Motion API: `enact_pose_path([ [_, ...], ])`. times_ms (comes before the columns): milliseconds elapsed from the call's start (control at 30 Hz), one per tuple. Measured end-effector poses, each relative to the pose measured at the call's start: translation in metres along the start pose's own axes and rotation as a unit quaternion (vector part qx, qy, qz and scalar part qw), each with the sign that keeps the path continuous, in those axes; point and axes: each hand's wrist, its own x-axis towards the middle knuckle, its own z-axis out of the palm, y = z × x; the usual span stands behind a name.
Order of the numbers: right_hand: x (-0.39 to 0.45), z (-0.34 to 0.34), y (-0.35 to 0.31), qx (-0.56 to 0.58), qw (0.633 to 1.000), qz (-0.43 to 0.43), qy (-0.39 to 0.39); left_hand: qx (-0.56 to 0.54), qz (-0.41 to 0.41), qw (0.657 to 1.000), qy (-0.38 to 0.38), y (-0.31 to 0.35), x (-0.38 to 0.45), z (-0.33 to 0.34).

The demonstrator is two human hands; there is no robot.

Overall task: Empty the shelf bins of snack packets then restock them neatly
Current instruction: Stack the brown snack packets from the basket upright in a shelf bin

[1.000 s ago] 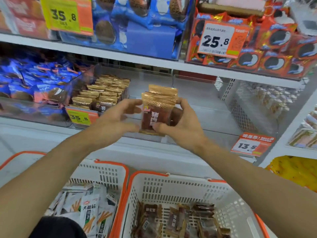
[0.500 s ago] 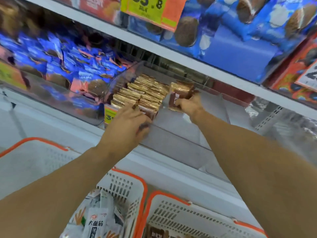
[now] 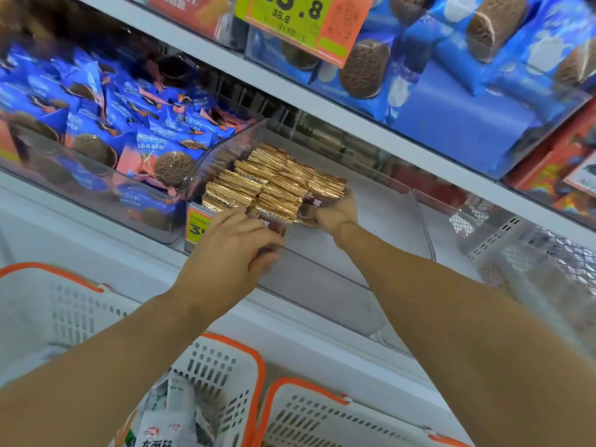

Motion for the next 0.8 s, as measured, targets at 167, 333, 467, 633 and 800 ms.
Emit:
enact_pose_path([
  [167,0.002,-0.011,-0.001,-0.054,0.995,0.015,0.088,-0.006,-0.001,1.000,0.007,-0.001,-0.001,0.001],
  [333,0.000,-0.015,0.000,-0.075,0.993,0.027,0.086,-0.010,-0.004,1.000,0.009,-0.002,-0.001,0.001],
  [467,-0.003,-0.015,-0.003,-0.067,0.991,0.040,0.112,-0.013,-0.007,1.000,0.002,-0.002,-0.002,0.001],
  [633,-0.005,-0.010,-0.002,-0.083,0.992,0.022,0.093,-0.001,-0.009,1.000,0.004,0.001,-0.002,0.000],
  [800,-0.005,-0.003,-0.002,-0.097,0.990,0.010,0.099,0.058,-0.056,0.997,0.003,-0.002,-0.003,-0.009],
])
